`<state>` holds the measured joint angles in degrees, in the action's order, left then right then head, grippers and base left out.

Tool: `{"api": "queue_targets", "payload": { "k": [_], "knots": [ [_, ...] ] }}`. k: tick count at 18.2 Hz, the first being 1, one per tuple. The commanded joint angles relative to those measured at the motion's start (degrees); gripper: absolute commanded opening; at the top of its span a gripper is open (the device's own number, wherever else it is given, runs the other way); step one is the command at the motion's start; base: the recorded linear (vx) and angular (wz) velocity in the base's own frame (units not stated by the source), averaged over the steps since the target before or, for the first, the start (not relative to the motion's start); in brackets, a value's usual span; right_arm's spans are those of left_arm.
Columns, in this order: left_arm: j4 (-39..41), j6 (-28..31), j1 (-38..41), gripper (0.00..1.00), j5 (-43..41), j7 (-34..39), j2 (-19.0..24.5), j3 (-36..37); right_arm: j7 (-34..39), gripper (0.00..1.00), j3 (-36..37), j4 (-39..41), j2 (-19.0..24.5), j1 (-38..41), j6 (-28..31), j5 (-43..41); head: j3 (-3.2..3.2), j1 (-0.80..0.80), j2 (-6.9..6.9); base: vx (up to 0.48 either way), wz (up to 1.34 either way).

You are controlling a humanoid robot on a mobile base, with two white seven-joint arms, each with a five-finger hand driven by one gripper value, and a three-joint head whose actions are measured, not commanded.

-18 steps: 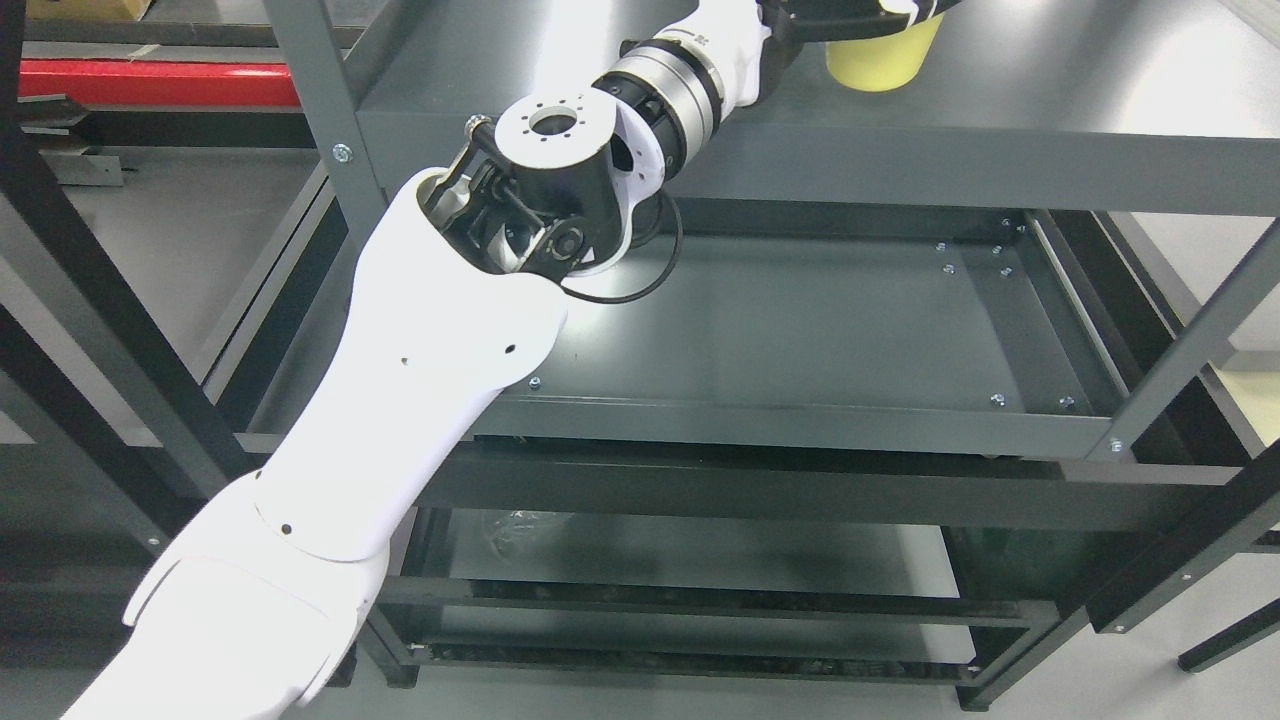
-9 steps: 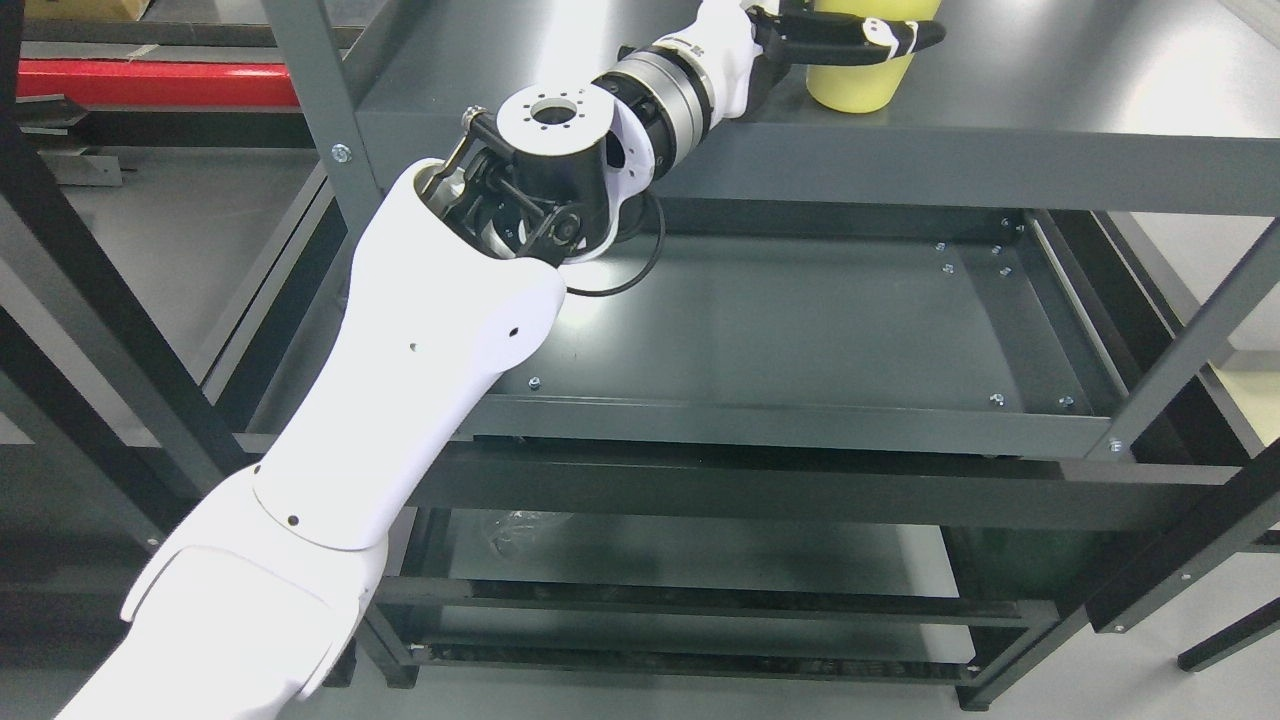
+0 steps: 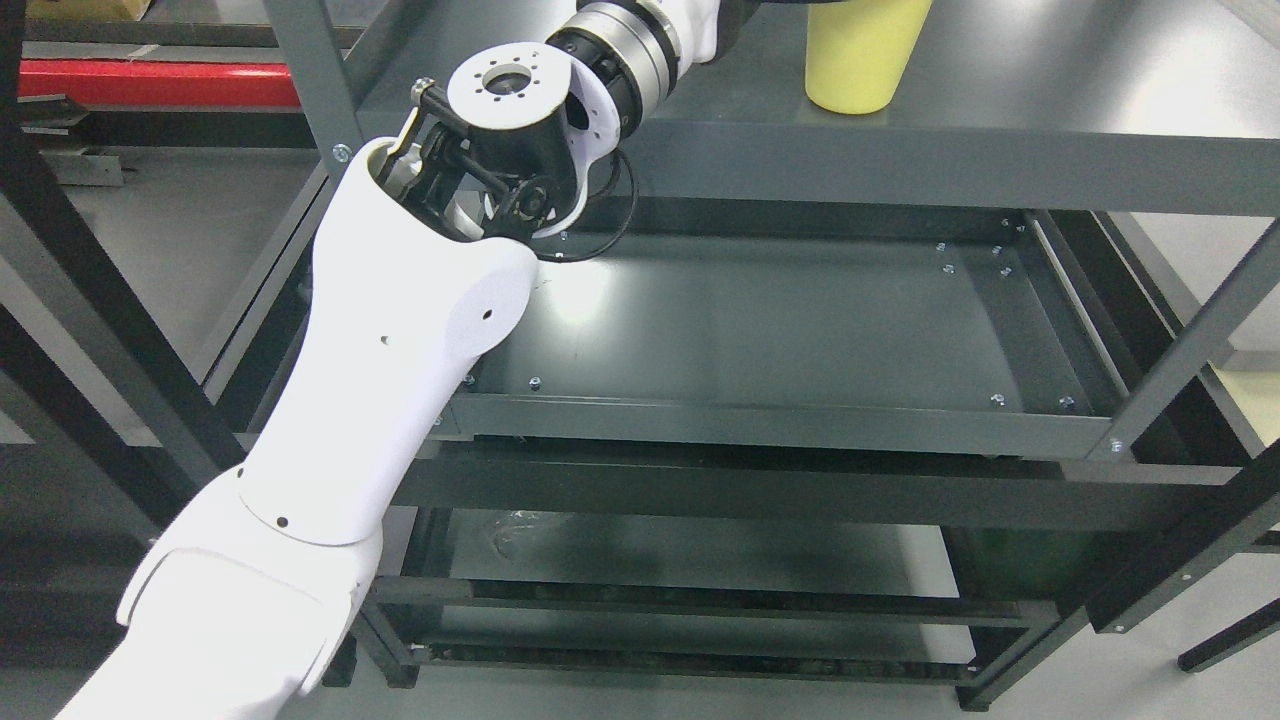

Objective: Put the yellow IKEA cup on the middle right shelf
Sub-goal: 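Set the cup upright on the shelf and open the left hand, then withdraw the open left hand from the shelf toward the robot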

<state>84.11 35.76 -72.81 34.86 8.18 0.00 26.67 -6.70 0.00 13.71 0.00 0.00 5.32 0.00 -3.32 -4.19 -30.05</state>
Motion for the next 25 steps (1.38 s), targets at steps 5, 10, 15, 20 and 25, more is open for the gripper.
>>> {"api": "queue_targets", "payload": {
  "k": [5, 10, 15, 20, 25],
  "knots": [
    [10.73, 0.01, -0.4, 0.93, -0.58, -15.78, 1.0, -10.85, 0.02, 1.0, -0.97, 0.0, -1.0, 0.79, 0.04, -1.41, 0.0, 0.0, 0.0, 0.0, 0.0],
    [10.64, 0.36, 0.21, 0.88, -0.58, -39.77, 1.0, -11.03, 0.02, 0.99, -0.97, 0.0, -1.0, 0.79, 0.04, -1.41, 0.0, 0.0, 0.0, 0.0, 0.0],
    [10.64, 0.36, 6.35, 0.92, -0.32, -55.8, 1.57, -3.5, 0.02, 0.99, -0.97, 0.0, -1.0, 0.79, 0.04, -1.41, 0.0, 0.0, 0.0, 0.0, 0.0],
    [10.73, 0.27, 13.3, 0.96, -0.23, -57.57, 4.92, 8.1, 0.02, 0.99, -0.97, 0.0, -1.0, 0.79, 0.04, -1.41, 0.0, 0.0, 0.0, 0.0, 0.0],
    [10.29, 0.1, 22.86, 0.96, -0.66, -57.05, 4.13, 16.03, 0.02, 0.99, -0.97, 0.0, -1.0, 0.79, 0.04, -1.41, 0.0, 0.0, 0.0, 0.0, 0.0]
  ]
}}
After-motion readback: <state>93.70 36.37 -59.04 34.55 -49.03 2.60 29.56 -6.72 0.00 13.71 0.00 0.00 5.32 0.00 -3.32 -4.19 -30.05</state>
